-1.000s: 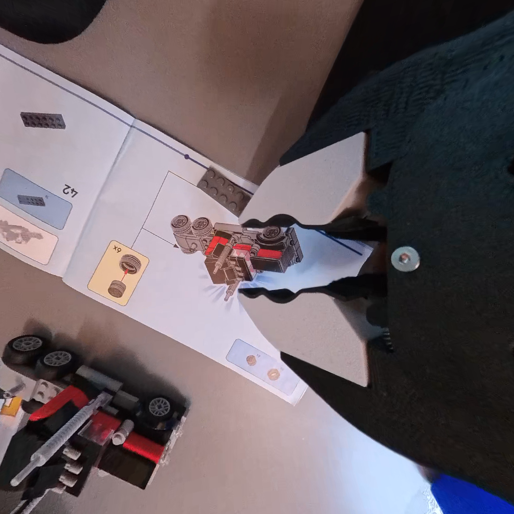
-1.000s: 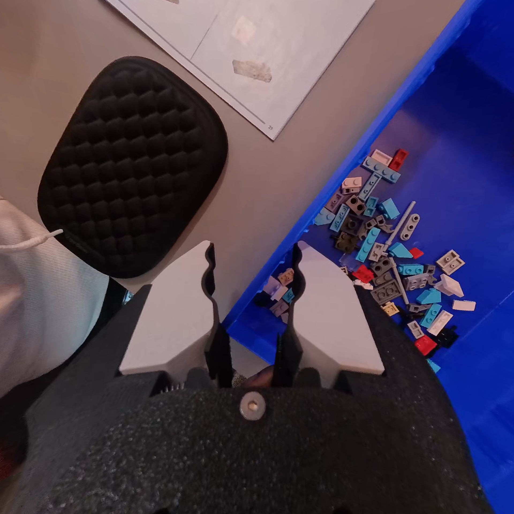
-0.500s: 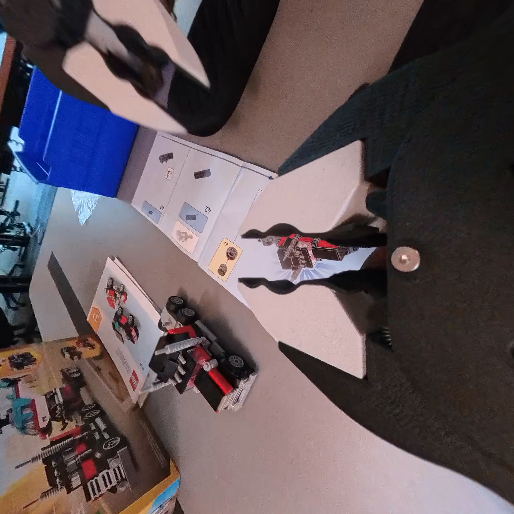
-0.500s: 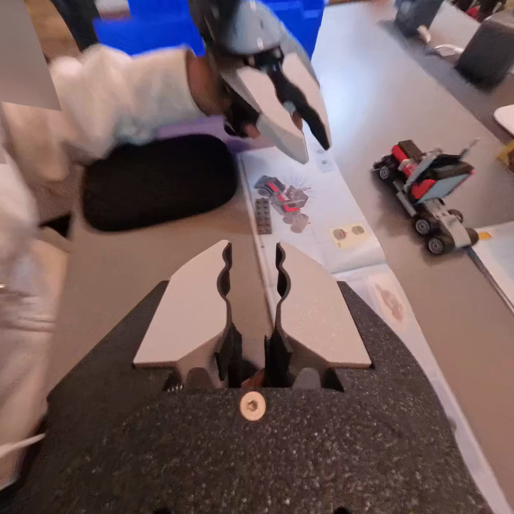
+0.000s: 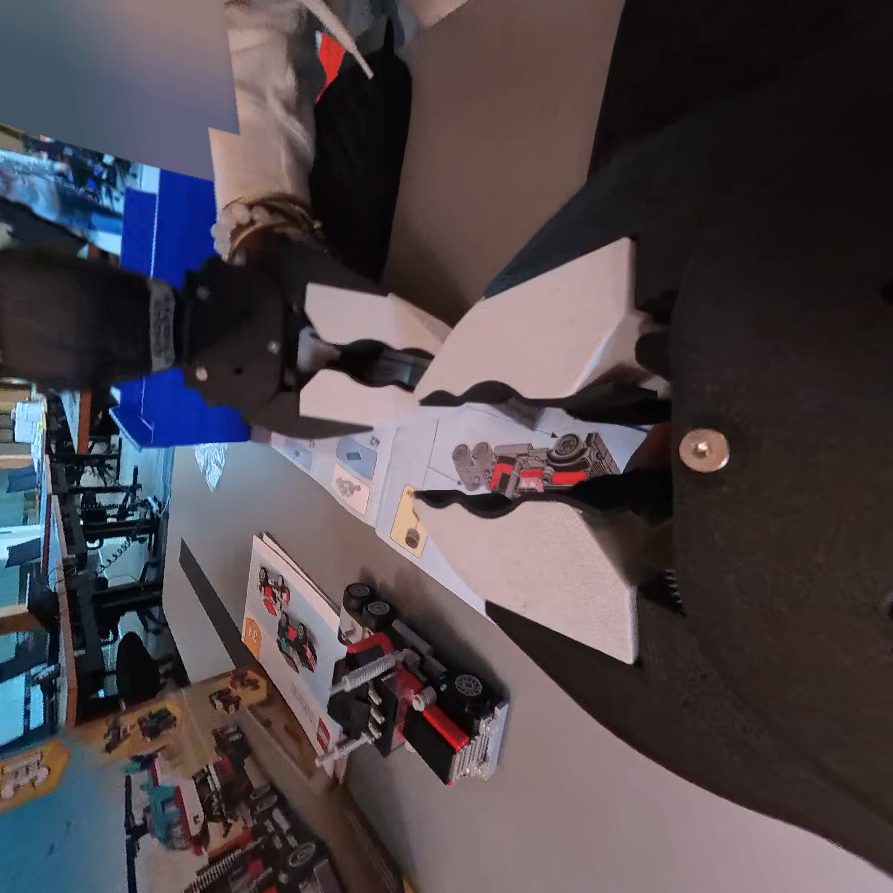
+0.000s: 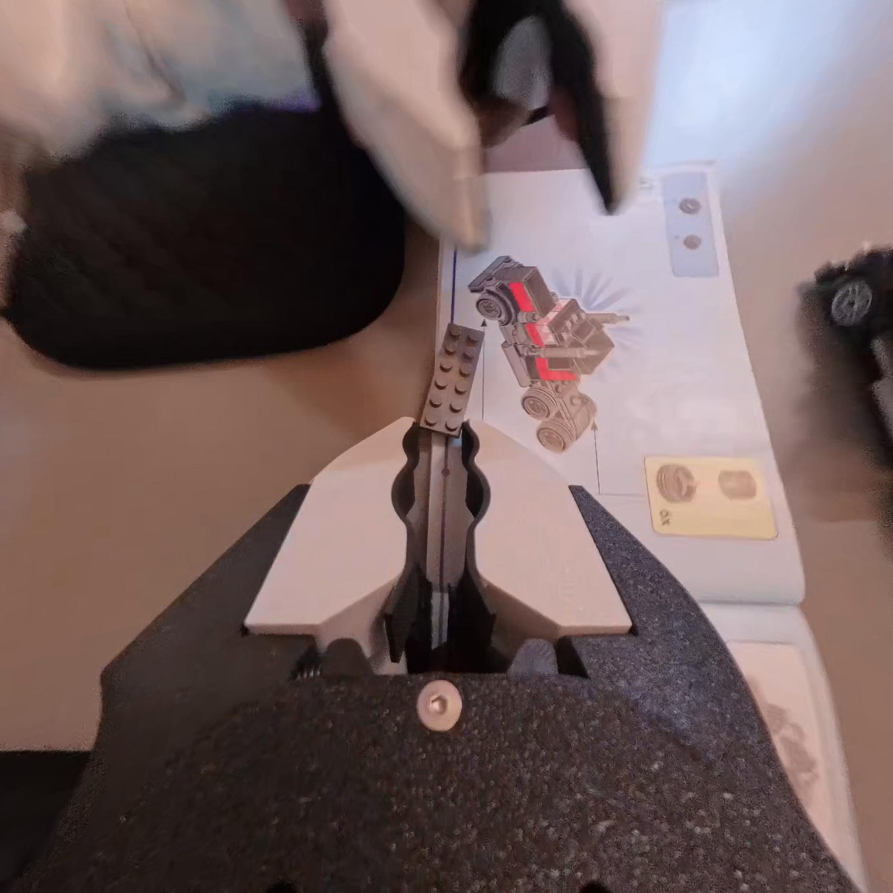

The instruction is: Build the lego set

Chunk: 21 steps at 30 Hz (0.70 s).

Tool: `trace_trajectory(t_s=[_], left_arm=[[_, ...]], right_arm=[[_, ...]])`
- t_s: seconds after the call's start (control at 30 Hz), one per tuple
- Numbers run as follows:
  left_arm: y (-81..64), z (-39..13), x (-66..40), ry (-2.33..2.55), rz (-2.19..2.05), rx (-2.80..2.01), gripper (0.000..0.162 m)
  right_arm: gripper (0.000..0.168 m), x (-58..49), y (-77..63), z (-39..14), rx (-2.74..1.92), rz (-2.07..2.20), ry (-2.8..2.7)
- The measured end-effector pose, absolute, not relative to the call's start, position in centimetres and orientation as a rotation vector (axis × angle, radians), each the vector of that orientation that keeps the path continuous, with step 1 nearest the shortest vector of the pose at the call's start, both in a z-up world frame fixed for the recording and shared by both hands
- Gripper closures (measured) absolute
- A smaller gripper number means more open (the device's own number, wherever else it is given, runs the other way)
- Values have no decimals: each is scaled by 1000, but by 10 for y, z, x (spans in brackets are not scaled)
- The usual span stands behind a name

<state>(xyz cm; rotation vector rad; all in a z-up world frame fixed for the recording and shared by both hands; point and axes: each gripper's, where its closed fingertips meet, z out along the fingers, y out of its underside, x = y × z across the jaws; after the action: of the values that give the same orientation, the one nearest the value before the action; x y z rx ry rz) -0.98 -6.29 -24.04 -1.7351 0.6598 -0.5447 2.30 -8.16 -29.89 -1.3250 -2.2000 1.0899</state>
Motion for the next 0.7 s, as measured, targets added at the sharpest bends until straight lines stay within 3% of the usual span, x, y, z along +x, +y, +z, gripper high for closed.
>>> trace_trajectory(t_s=[0.2,0.27,0.37,0.43,0.47,0.6,0.7], left_arm=[[-74,-242,13,844,-522,-1655,119],[-70,-241,17,849,-522,-1658,121],[-72,-238,24,868,-579,-1654,154],[-73,-232,26,838,-639,-1660,156],[-73,-229,26,797,-695,-1677,157],[-67,-221,18,430,-1163,-1834,157],[-67,-217,15,254,-1521,-1836,157]], right_arm=[[152,33,-71,-247,-1824,2068,-1821],[152,38,-70,-243,-1861,2171,-1811],[152,41,-70,-236,-1854,2269,-1784],[152,41,-67,-229,-1806,2302,-1741],[154,39,-62,-227,-1759,2283,-1710],[122,31,-35,-214,-1332,1805,-1707],[125,32,-43,-214,-972,1336,-1891]])
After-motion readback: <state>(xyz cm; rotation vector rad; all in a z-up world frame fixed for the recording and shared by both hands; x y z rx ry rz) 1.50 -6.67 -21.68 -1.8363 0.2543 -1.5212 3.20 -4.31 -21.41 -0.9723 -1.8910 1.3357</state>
